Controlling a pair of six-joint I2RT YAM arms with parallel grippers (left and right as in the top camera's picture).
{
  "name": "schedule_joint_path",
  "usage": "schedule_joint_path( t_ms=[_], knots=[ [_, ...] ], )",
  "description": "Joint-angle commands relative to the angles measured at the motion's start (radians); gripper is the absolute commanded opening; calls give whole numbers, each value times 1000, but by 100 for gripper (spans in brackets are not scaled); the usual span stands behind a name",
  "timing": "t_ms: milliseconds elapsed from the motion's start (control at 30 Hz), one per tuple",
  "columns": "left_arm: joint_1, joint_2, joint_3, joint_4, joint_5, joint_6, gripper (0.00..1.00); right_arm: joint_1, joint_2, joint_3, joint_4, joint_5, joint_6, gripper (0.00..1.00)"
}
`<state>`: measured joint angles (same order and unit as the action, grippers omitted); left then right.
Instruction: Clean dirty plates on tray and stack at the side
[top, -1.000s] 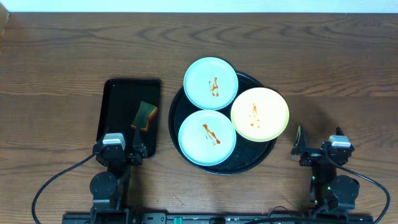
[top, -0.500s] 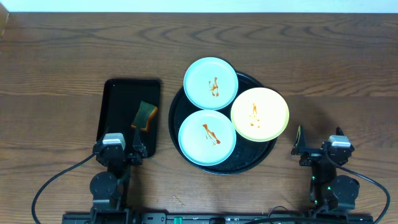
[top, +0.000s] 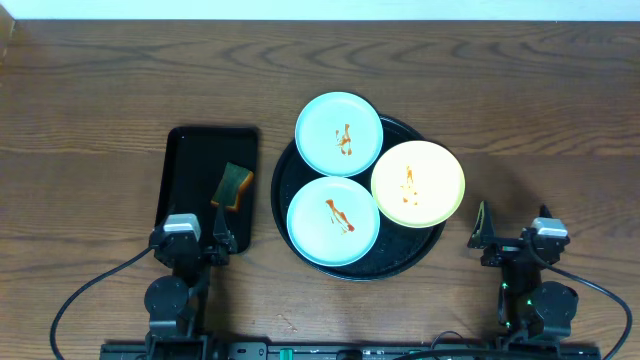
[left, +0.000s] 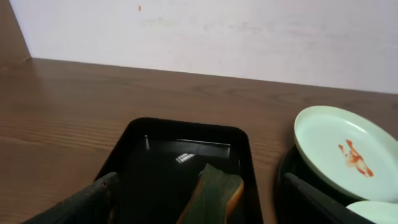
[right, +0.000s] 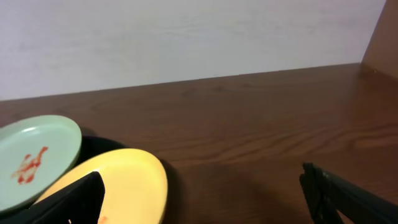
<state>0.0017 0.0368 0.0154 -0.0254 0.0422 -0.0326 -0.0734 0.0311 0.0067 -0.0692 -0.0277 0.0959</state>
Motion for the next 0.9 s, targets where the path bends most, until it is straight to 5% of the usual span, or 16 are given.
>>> schedule_joint_path(
  t_ms=[0,367,867],
  knots=[
    [-1,0,-5,-54,-30,-87,81,2,26,-1,-3,-8,50,99],
    [-2,196,181,-204,-23,-112,81,2,291,142,-70,-16,50,99],
    [-2,871,760,-617,-23,-111,81,2,747,568,-425,-109,17,99]
  ],
)
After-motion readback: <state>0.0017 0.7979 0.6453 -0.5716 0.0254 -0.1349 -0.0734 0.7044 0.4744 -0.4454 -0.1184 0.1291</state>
